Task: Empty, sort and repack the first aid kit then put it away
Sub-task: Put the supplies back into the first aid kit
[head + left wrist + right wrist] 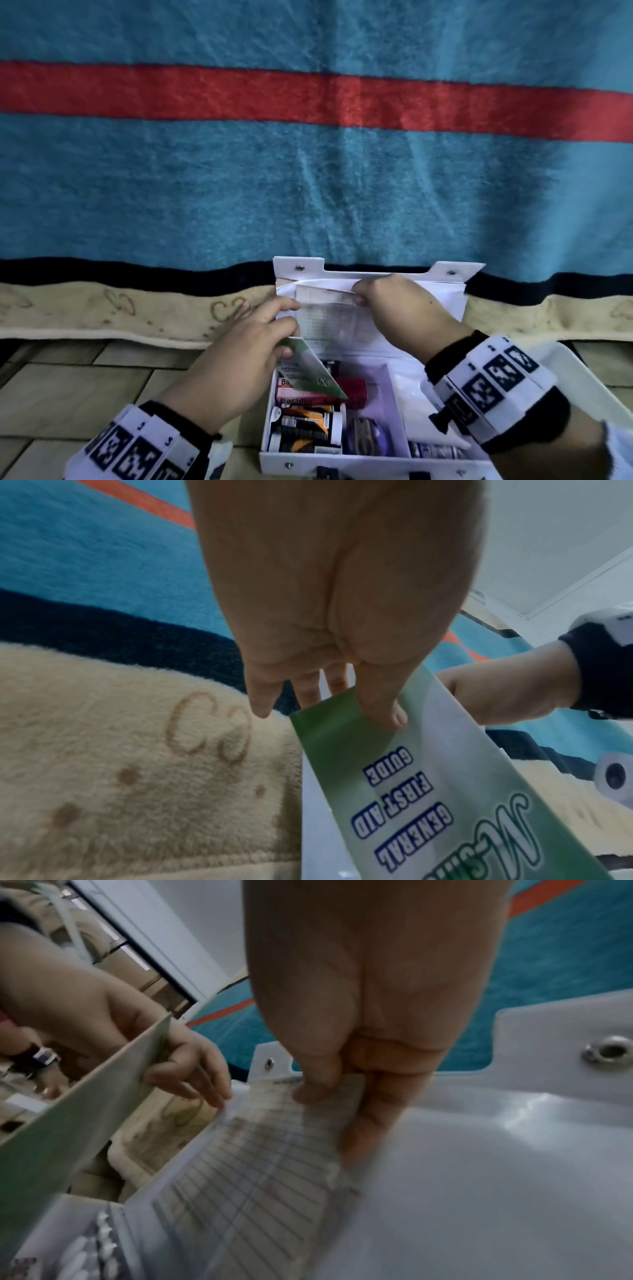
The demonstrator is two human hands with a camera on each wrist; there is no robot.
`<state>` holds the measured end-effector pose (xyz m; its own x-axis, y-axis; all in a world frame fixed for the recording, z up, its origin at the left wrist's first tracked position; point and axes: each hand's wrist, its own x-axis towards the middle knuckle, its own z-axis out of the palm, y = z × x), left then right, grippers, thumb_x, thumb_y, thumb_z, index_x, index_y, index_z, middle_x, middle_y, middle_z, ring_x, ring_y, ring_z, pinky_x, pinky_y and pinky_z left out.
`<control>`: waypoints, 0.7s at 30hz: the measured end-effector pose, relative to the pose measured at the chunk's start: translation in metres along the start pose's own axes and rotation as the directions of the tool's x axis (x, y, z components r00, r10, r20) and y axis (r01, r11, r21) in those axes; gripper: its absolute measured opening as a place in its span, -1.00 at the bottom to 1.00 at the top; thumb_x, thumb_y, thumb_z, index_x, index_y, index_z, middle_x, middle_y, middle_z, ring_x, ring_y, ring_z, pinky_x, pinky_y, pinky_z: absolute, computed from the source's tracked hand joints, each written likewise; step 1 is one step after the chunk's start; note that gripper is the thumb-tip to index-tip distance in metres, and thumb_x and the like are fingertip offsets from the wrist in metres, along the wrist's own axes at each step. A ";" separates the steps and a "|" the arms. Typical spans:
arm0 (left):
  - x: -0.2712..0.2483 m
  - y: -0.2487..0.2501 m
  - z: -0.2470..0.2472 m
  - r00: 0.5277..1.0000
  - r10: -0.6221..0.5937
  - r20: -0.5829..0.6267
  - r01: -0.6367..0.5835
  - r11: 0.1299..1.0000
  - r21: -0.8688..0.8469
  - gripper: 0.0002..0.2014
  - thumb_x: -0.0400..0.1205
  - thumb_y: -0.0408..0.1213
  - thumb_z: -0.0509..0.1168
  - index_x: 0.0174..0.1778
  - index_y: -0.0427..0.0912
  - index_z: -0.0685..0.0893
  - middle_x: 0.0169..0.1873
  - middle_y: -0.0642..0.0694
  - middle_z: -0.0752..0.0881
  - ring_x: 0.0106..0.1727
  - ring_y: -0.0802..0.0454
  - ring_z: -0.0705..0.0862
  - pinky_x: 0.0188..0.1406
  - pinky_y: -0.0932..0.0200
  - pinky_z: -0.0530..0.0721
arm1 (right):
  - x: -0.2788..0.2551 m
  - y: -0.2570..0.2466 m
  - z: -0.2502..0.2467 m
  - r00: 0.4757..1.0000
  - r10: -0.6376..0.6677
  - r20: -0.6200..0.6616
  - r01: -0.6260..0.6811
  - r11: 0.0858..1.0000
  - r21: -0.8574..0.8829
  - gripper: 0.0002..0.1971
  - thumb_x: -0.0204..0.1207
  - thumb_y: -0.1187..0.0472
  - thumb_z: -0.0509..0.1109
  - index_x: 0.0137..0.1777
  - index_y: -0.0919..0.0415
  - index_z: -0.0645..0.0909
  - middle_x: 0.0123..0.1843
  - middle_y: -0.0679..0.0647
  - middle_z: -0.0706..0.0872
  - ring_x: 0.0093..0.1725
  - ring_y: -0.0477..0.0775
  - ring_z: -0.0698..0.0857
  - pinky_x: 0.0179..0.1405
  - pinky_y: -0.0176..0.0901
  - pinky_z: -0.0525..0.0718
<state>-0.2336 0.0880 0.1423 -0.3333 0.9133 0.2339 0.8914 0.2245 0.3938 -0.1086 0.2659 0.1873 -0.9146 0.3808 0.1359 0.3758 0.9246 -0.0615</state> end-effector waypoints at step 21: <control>-0.002 0.006 -0.001 1.000 -0.029 0.010 0.029 0.999 -0.028 -0.73 0.64 -0.30 0.24 -0.24 0.16 0.37 0.36 0.39 0.29 0.29 0.40 0.35 0.56 0.02 0.27 | 0.010 0.008 0.011 0.995 0.102 0.001 -0.096 0.935 0.341 -0.85 0.61 0.24 0.29 -0.01 0.10 0.70 -0.19 -0.01 0.68 -0.13 0.00 0.59 -0.16 -0.27 0.43</control>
<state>-0.2276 0.0871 0.1457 -0.3556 0.9100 0.2133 0.8725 0.2414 0.4248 -0.1165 0.2770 0.1774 -0.8718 0.4728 0.1281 0.3882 0.8264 -0.4079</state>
